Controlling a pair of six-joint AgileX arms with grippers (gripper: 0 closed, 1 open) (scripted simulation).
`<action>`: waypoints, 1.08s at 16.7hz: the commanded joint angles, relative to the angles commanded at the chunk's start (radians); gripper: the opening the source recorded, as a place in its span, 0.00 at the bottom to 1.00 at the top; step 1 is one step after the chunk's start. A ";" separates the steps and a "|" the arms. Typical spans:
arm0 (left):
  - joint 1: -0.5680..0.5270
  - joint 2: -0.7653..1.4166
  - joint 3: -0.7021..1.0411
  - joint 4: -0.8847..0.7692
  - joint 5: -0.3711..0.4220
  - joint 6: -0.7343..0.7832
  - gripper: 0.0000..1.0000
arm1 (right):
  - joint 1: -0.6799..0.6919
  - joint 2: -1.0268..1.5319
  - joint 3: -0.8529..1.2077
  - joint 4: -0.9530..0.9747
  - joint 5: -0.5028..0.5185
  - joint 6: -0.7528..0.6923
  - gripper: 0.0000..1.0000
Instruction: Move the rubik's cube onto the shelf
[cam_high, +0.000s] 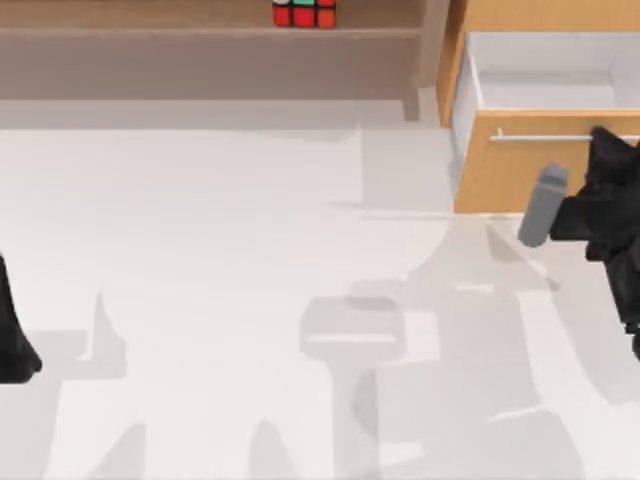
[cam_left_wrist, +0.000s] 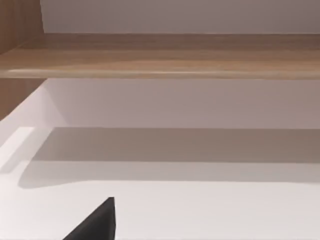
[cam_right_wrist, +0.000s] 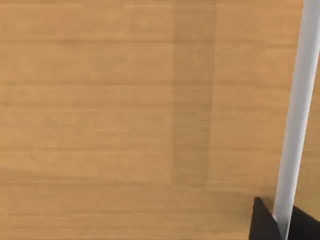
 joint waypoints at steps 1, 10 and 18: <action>0.000 0.000 0.000 0.000 0.000 0.000 1.00 | -0.004 0.004 0.016 -0.010 -0.004 0.000 0.00; 0.000 0.000 0.000 0.000 0.000 0.000 1.00 | -0.011 0.017 0.069 -0.035 -0.012 -0.001 0.00; 0.000 0.000 0.000 0.000 0.000 0.000 1.00 | -0.047 0.102 0.265 -0.162 -0.047 -0.001 0.00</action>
